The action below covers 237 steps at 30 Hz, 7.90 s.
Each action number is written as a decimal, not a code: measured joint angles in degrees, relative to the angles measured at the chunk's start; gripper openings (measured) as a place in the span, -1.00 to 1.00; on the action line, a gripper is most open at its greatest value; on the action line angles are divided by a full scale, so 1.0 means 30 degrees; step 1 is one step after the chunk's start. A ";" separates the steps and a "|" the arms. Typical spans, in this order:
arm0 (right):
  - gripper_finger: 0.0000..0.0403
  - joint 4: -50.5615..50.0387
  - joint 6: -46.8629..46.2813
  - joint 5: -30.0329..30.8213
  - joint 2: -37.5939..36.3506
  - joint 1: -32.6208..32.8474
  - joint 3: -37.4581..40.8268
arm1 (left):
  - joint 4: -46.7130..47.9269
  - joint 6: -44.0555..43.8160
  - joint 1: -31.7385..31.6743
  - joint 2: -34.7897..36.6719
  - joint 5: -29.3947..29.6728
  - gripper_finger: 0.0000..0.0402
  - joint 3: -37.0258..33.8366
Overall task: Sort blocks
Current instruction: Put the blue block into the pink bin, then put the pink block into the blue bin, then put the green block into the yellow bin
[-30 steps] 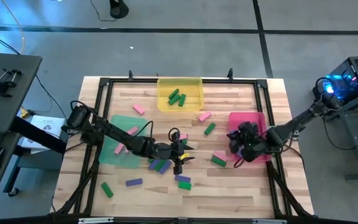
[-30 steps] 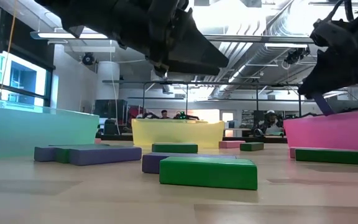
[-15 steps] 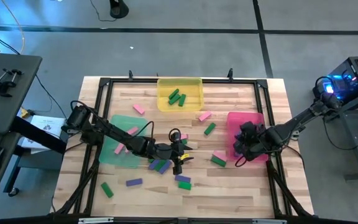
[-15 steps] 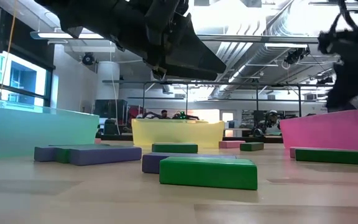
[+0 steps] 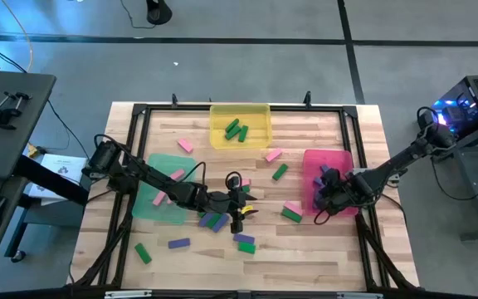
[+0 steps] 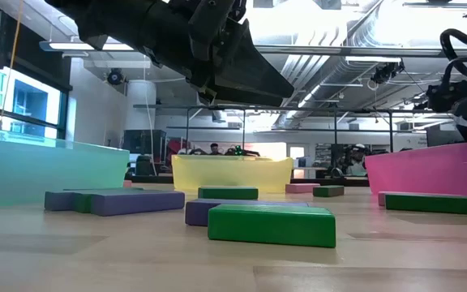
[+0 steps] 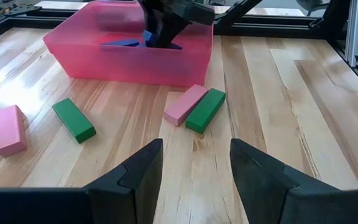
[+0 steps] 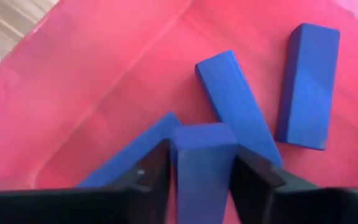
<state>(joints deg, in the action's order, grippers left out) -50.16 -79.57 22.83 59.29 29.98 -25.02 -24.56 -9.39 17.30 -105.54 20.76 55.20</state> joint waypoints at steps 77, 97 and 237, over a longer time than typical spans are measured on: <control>-0.47 0.2876 1.2786 -0.5028 1.3638 -0.5340 -1.0099 | 0.7789 -0.2361 0.3461 0.2441 0.5100 -0.13 -0.0007; -0.62 1.3179 1.9132 0.3811 0.9214 -0.2750 -0.9692 | 0.1765 -0.0607 0.3468 0.2440 0.6029 -0.13 -0.1567; -0.45 2.0401 2.9960 1.4084 0.8845 0.4597 -0.9734 | 2.7119 -1.8132 -0.3565 1.3990 -0.1262 0.01 -0.6905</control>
<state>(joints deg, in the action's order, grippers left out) 11.04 10.31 65.08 85.82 43.77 -54.22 56.80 -63.78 6.61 -63.57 16.97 34.48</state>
